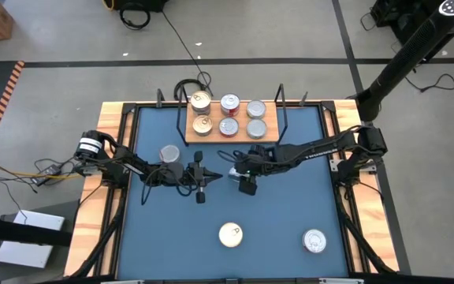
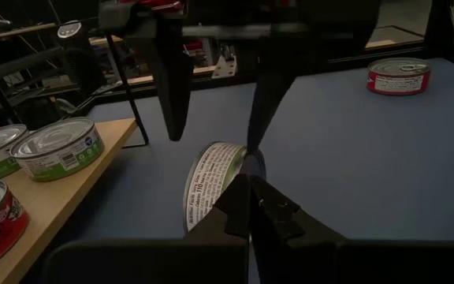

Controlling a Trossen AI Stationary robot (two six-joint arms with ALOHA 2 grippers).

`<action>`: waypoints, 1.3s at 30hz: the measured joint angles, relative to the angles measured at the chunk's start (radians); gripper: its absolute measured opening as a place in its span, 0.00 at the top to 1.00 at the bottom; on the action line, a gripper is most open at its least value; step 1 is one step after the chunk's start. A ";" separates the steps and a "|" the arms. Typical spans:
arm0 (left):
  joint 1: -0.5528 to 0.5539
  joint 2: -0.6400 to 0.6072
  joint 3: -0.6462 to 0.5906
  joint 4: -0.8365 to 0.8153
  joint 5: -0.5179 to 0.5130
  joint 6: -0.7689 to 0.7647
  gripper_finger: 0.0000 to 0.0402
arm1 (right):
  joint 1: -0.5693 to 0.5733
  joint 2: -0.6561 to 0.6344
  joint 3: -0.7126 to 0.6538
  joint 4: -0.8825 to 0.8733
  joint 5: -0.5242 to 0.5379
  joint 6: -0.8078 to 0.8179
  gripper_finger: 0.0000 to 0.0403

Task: Stack canned seafood by type on shelf
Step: Stack the right white tuna can on the top white tuna can on the shelf

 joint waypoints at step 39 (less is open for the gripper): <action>0.000 0.000 0.000 -0.001 0.000 0.000 0.99 | -0.003 -0.001 0.015 0.032 0.009 -0.258 0.62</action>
